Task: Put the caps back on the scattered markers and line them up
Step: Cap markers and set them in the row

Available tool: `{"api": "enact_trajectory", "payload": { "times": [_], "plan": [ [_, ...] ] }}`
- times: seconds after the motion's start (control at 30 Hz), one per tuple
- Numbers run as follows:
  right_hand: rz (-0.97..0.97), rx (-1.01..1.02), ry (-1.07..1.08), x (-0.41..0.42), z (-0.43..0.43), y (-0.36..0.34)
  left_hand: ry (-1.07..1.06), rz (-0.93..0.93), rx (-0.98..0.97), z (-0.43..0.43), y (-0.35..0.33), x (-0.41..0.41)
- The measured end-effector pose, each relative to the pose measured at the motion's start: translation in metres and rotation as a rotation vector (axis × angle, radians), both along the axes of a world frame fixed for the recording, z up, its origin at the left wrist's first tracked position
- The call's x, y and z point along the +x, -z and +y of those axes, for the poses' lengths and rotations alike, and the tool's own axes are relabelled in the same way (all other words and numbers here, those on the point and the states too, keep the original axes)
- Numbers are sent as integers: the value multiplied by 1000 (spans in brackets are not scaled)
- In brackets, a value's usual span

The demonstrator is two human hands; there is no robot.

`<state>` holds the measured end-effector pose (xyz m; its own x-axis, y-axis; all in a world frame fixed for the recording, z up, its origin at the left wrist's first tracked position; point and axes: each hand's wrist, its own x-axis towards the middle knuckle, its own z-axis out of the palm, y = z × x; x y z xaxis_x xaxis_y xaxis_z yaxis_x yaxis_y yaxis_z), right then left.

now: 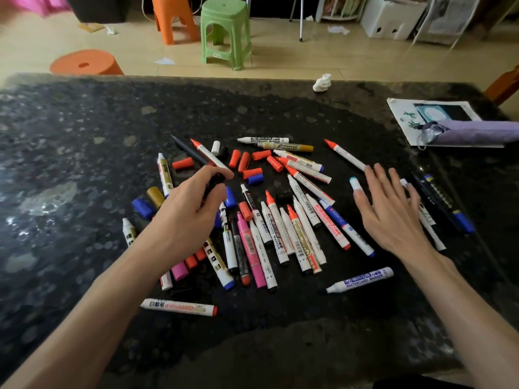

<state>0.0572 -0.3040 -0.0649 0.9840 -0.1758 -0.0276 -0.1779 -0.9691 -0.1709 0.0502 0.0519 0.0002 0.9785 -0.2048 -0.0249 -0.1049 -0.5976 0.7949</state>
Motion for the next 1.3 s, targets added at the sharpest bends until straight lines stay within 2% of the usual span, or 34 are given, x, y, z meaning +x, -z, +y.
{"api": "enact_trajectory", "payload": {
  "times": [0.07, 0.17, 0.33, 0.43, 0.63, 0.83, 0.97, 1.1, 1.13, 1.3],
  "plan": [
    [-131, 47, -44, -2, 14, -10, -2, -17, 8, 7, -1, 0],
    [-252, 140, -184, -8, 44, -22, -65, 1, -84, 18, 0, -1],
    [-59, 370, -356, -23, 107, -34, -125, -21, -74, 36, 1, -3],
    [64, 278, -368, -28, 131, -36, -142, -19, -58, 45, 1, -5],
    [161, -26, -305, -38, 151, -48, -143, -6, -45, 46, -6, -7],
    [192, -64, -206, -48, 157, -52, -121, -23, -12, 42, -6, -8],
    [139, 89, -141, -47, 145, -62, -90, 2, -37, 38, -8, -9],
    [-29, 755, -91, -41, 125, -63, -131, 46, -133, 34, -10, -6],
    [-60, 854, -119, -39, 122, -63, -144, 54, -156, 33, -11, -5],
    [-209, 1018, -153, -31, 115, -60, -133, 60, -193, 32, -11, -4]
  ]
}}
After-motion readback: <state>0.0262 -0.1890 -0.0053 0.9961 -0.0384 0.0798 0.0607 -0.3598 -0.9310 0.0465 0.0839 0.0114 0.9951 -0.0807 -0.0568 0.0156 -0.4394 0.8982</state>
